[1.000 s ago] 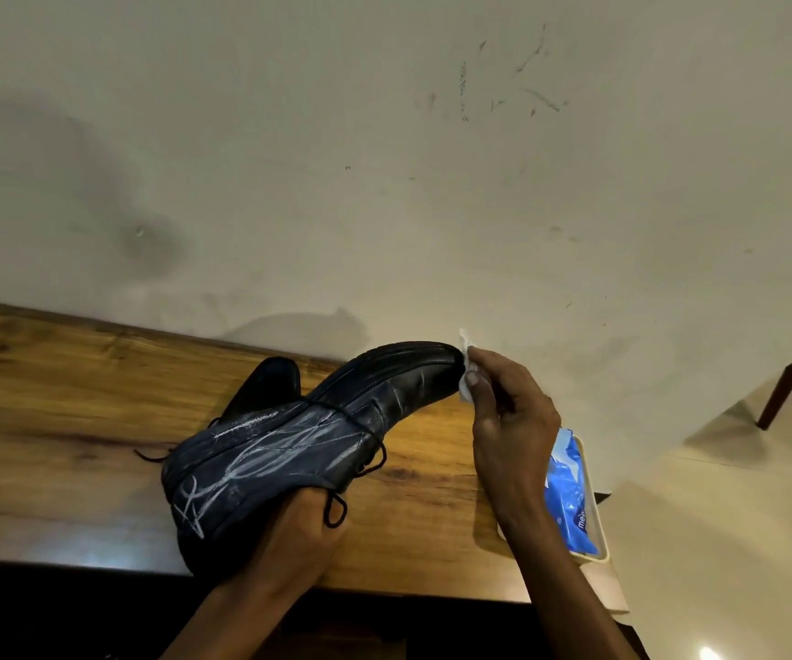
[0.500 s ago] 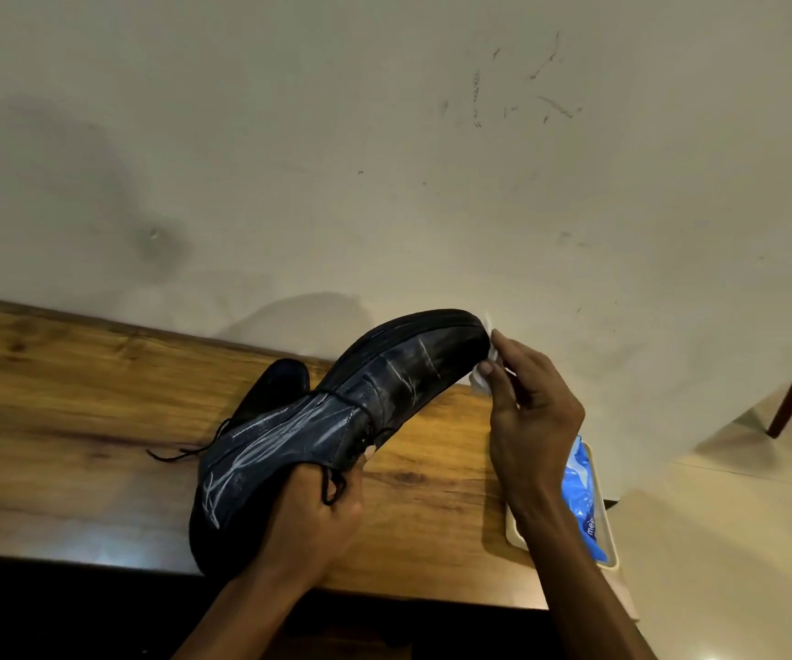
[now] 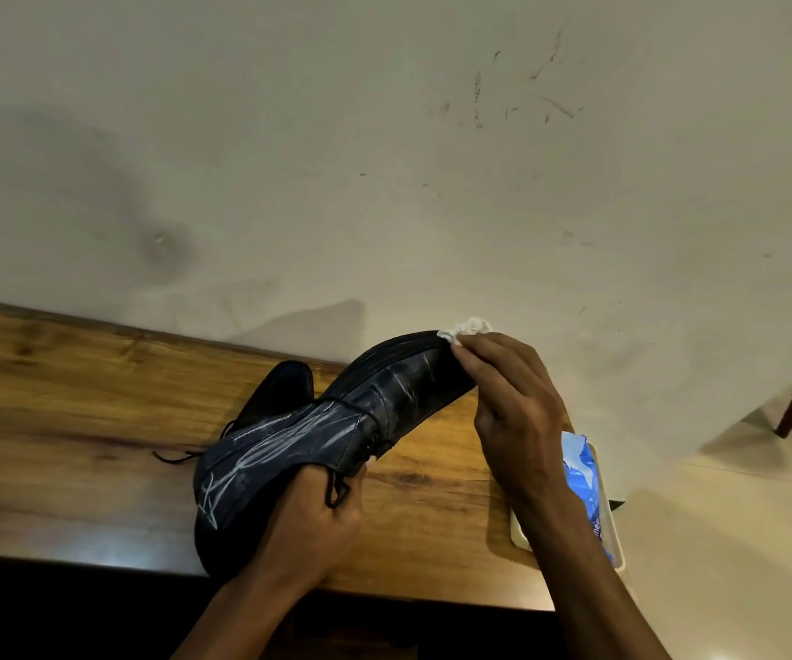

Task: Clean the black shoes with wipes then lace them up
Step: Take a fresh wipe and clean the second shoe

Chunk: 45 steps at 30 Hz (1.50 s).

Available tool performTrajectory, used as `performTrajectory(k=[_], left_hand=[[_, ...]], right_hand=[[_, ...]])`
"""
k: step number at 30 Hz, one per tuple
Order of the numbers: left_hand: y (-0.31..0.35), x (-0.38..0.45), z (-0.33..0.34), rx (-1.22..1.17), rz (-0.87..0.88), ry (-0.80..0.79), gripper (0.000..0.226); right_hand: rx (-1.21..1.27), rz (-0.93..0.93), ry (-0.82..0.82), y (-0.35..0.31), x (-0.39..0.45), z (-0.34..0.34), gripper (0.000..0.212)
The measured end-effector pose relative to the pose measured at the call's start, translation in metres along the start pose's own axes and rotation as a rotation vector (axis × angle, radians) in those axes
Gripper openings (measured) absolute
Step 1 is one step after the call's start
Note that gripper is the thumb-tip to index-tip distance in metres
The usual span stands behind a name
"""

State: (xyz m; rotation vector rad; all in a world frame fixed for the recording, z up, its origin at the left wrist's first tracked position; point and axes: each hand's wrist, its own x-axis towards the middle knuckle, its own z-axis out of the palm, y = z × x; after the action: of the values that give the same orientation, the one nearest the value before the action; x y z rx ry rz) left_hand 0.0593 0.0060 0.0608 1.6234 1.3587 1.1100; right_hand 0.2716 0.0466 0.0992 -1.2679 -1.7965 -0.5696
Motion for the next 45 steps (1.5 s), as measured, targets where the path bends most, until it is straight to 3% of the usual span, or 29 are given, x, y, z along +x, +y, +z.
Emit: performTrajectory(k=[4, 8, 12, 18, 25, 28, 32, 37, 40, 45], left_hand=[[-0.003, -0.001, 0.004, 0.075, 0.012, -0.037, 0.003], [-0.001, -0.002, 0.003, 0.053, -0.071, -0.070, 0.019], [-0.002, 0.001, 0.001, 0.082, -0.073, -0.086, 0.003], [0.001, 0.002, 0.002, 0.135, -0.093, -0.182, 0.015], [0.011, 0.003, -0.003, 0.145, -0.062, -0.131, 0.027], [0.012, 0.005, -0.005, 0.235, -0.043, -0.195, 0.009], [0.021, 0.007, -0.004, 0.343, -0.055, -0.326, 0.028], [0.025, 0.010, -0.003, 0.392, -0.050, -0.431, 0.025], [0.025, 0.008, -0.005, 0.380, -0.067, -0.383, 0.018], [0.018, 0.005, -0.002, 0.242, -0.053, -0.191, 0.014]], right_hand=[[0.084, 0.017, -0.058, -0.026, -0.005, 0.011, 0.038], [0.257, 0.046, -0.100, -0.055, -0.012, 0.011, 0.035], [0.195, -0.020, -0.158, -0.036, -0.008, 0.006, 0.041], [0.101, 0.256, -0.076, -0.025, -0.003, 0.009, 0.043], [0.352, 0.174, -0.271, -0.071, -0.009, 0.003, 0.044], [0.255, 0.084, -0.315, -0.056, -0.007, 0.000, 0.046], [0.050, 0.162, -0.298, -0.031, -0.002, 0.006, 0.046], [0.253, 0.073, -0.403, -0.067, 0.000, -0.001, 0.043], [0.260, 0.031, -0.391, -0.056, 0.001, -0.001, 0.045], [0.138, 0.217, -0.184, -0.031, -0.007, 0.004, 0.040]])
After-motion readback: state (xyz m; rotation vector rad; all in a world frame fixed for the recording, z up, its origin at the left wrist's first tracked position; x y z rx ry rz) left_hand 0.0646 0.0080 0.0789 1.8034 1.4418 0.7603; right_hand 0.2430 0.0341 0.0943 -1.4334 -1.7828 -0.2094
